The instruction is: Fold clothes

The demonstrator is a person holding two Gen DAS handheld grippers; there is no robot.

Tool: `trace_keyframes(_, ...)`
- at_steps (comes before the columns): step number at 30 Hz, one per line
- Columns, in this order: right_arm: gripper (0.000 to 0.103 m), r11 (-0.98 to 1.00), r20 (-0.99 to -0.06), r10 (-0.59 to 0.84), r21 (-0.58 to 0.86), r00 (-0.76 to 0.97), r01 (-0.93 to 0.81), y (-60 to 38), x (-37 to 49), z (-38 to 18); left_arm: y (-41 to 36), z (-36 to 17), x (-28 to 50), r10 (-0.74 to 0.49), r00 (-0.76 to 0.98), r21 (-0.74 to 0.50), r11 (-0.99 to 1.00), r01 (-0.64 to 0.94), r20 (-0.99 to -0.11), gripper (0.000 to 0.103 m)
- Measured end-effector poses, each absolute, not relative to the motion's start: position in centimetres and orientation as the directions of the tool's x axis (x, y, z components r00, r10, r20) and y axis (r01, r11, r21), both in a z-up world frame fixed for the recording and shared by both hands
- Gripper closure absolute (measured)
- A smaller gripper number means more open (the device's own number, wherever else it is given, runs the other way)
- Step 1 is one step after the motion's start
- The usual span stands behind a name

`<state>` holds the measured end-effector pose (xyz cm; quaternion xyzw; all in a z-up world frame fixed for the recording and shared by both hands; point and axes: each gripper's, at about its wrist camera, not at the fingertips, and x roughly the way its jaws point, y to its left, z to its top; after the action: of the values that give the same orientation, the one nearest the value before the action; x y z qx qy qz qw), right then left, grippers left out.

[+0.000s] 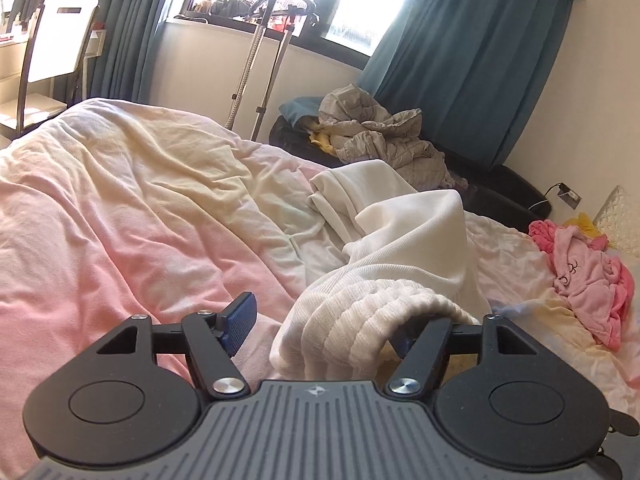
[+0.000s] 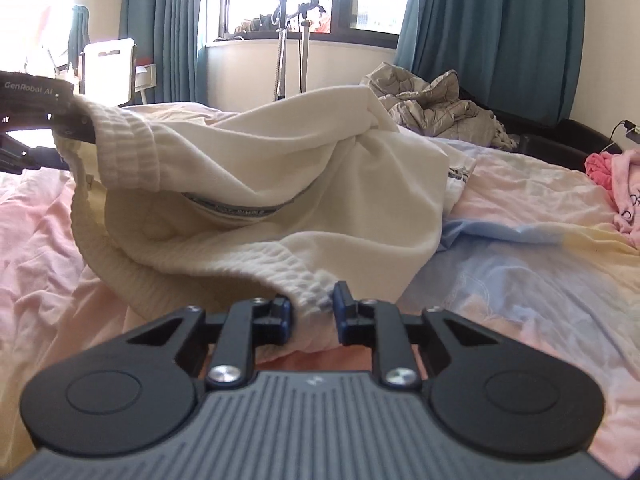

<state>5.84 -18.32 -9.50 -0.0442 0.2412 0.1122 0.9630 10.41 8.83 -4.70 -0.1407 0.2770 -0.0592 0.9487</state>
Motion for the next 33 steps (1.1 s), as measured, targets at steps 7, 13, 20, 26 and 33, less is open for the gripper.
trace_keyframes(7, 0.083, 0.988, -0.397, 0.123, -0.032, 0.909, -0.148, -19.7, 4.2, -6.4, 5.7, -3.9, 8.1, -0.121, 0.875, -0.047, 0.993, 0.112, -0.469, 0.026)
trace_keyframes(13, 0.084, 0.996, -0.491, 0.066, -0.018, 0.869, -0.086, -21.4, 5.1, -7.2, 1.7, -4.6, 6.0, -0.179, 0.883, 0.190, 0.940, 0.284, -0.434, 0.025)
trace_keyframes(20, 0.084, 0.996, -0.524, 0.064, -0.022, 0.849, -0.089, -21.0, 5.5, -8.0, -2.4, -6.6, 4.5, -0.186, 0.922, 0.420, 0.847, 0.326, -0.340, 0.025)
trace_keyframes(26, 0.084, 0.996, -0.544, 0.086, 0.019, 0.835, -0.090, -21.7, 5.8, -8.3, -4.8, -7.3, 5.2, -0.221, 0.930, 0.449, 0.827, 0.339, -0.294, 0.040)
trace_keyframes(33, 0.083, 0.994, -0.622, 0.104, 0.038, 0.777, -0.103, -22.0, 6.6, -10.7, -0.1, -5.5, 9.4, -0.142, 0.943, 0.142, 0.971, 0.192, -0.301, 0.092)
